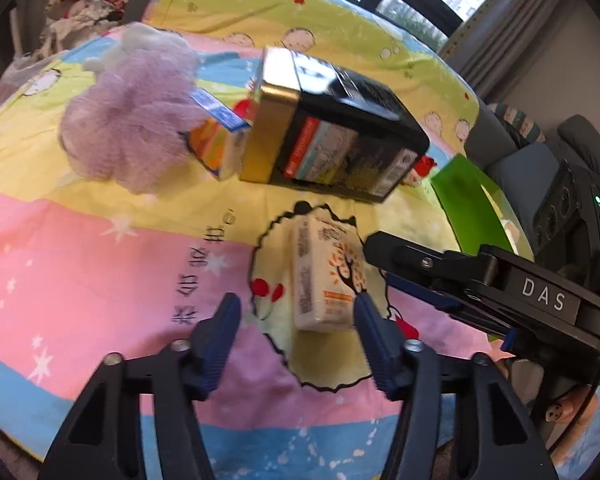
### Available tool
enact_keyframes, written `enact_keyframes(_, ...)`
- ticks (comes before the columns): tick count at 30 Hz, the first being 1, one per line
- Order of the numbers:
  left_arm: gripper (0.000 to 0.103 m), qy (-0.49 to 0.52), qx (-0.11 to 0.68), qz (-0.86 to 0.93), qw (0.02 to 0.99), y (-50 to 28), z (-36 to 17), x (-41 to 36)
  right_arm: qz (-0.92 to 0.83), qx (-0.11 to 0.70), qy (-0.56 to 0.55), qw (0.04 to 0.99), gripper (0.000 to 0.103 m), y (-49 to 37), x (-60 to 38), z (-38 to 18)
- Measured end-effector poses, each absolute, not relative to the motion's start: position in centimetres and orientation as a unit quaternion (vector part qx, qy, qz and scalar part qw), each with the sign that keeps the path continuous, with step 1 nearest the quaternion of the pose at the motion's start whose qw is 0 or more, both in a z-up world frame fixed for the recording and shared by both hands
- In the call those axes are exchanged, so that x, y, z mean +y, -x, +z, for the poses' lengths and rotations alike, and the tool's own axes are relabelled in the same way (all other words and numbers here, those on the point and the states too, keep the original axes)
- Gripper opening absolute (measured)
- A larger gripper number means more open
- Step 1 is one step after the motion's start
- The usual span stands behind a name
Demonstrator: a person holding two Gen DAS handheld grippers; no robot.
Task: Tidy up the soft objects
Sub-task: 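Grasp the tree-printed tissue pack with the right tool and lift it, then carry the tissue pack over the green box with the right tool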
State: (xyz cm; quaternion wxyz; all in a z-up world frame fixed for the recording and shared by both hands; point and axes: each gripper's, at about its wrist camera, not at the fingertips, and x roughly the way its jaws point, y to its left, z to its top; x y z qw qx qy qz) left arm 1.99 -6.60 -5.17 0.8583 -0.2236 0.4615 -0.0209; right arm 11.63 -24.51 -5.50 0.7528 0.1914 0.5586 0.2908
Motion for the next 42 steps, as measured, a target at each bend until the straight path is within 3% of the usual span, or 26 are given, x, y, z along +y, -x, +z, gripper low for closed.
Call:
enact_keyframes(16,0.052,0.200,0.490,-0.054,0.847,-4.1,-6.8,-8.9,0.301,0.586,-0.197,0.726,0.054,-13.2,-23.9,-7.7)
enact_keyframes(20,0.052,0.188,0.486,-0.050,0.852,-3.9,-6.5,-9.4,0.326,0.591,-0.205,0.709,0.046,-12.9,-23.1,-7.8)
enact_keyframes(42,0.052,0.195,0.377,-0.109,0.899,0.4,0.2,-9.7,0.339,0.466,-0.171,0.799,0.046,-9.0,-23.8,0.1)
